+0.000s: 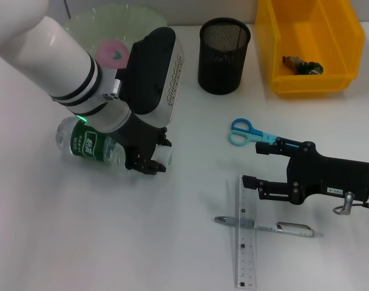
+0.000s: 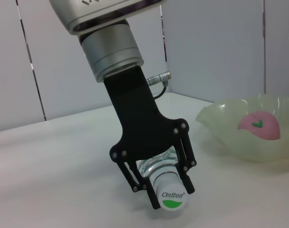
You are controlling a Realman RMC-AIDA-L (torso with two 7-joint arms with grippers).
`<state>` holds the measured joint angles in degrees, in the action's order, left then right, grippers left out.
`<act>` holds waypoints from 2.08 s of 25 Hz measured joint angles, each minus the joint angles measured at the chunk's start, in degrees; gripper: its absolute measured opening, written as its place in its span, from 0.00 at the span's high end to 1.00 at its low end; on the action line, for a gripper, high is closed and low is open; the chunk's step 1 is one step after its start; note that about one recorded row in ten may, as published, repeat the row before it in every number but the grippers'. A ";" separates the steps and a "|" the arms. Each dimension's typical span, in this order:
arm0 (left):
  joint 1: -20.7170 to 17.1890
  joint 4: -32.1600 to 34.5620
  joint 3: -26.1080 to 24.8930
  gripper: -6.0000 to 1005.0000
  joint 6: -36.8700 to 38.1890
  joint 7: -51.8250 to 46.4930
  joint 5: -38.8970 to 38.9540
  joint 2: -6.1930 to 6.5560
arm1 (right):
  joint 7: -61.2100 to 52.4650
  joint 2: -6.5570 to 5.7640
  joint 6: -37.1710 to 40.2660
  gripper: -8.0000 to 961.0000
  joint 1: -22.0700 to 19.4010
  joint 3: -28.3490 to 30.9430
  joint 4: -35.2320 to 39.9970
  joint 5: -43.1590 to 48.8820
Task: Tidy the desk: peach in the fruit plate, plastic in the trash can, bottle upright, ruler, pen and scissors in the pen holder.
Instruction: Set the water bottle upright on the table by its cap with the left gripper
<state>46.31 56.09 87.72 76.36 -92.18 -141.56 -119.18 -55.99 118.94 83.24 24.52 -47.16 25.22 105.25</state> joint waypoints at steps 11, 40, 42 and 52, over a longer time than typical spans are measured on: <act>0.19 1.20 -4.60 0.56 2.73 -0.24 4.07 0.22 | 0.00 -0.02 -0.01 0.18 0.10 0.06 0.00 0.04; -5.38 -1.19 -38.69 0.56 10.14 -0.19 19.93 0.96 | 0.02 0.07 0.09 0.18 0.53 -0.48 0.00 -0.40; -5.79 -1.39 -39.40 0.56 10.30 -0.10 20.39 0.97 | 0.02 0.07 0.09 0.18 0.53 -0.48 0.00 -0.35; -10.46 -6.80 -44.64 0.56 10.28 2.65 29.83 1.85 | 0.38 0.07 0.90 0.18 0.53 -0.53 0.00 -0.05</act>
<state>35.85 49.29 43.09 86.64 -89.53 -111.74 -117.33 -55.61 119.00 84.14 25.05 -47.68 25.22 105.21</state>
